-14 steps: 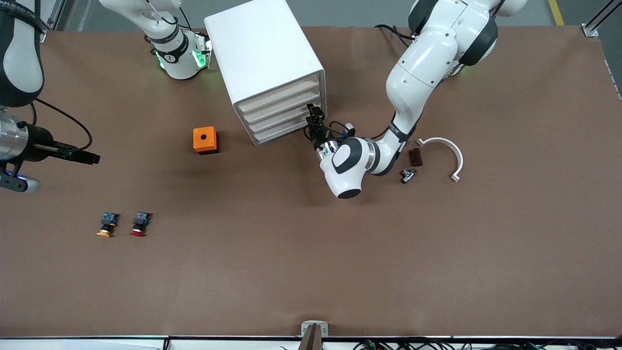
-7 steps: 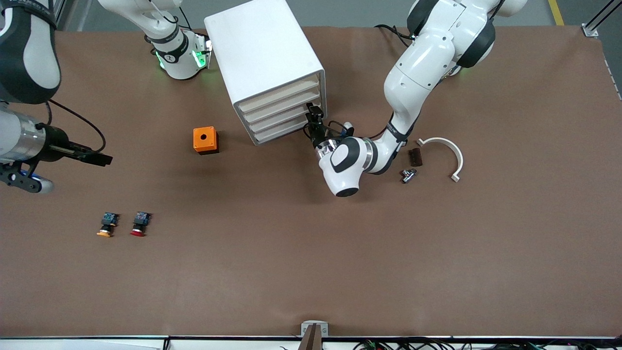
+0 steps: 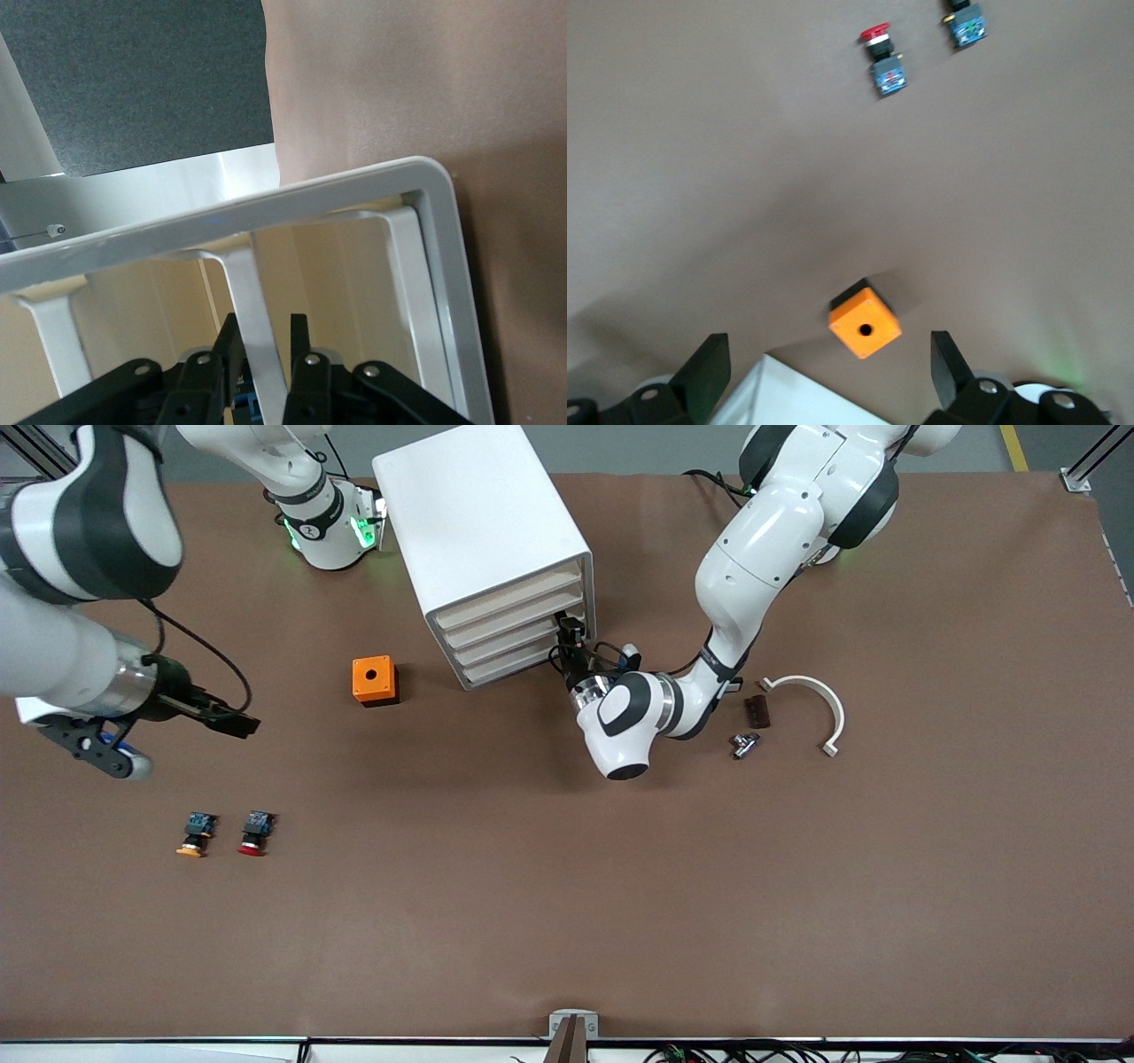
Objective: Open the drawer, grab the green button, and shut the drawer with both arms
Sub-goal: 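Pull the drawer open with the left gripper while the right gripper approaches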
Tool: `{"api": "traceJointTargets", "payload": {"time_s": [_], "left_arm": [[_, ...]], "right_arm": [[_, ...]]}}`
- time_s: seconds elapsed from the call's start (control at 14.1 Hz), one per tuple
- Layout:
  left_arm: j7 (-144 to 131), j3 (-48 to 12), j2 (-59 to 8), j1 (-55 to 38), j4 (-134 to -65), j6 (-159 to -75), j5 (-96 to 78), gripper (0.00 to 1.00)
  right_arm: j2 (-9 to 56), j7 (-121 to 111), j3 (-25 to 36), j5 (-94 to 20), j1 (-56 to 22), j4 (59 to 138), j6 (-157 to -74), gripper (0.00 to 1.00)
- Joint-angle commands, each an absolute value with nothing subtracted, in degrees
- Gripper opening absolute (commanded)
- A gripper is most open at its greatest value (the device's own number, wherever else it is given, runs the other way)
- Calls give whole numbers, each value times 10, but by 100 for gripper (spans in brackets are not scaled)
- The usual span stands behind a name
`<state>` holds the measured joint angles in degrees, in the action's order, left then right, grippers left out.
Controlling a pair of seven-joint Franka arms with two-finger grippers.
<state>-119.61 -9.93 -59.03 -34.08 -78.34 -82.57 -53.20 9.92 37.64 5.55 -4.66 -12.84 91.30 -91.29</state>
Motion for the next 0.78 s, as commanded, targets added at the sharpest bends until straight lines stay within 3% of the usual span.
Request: {"api": "traceJointTargets", "payload": {"time_s": [0.0,0.43,0.71], "left_arm": [[-1201,-98,-594,-345,-778,-819,-544,20],[-1204,-92,-594,-336,-776,-819,-541,12],[-1210,-89,-594,-301,-774,-819,-542,13]], "right_arm": [[102,449,59,-52,-172,911,-934,100],[108,586,59,-52,-250,962,-1027,100],[127,653,59,-52,-296,988,-1081,100]]}}
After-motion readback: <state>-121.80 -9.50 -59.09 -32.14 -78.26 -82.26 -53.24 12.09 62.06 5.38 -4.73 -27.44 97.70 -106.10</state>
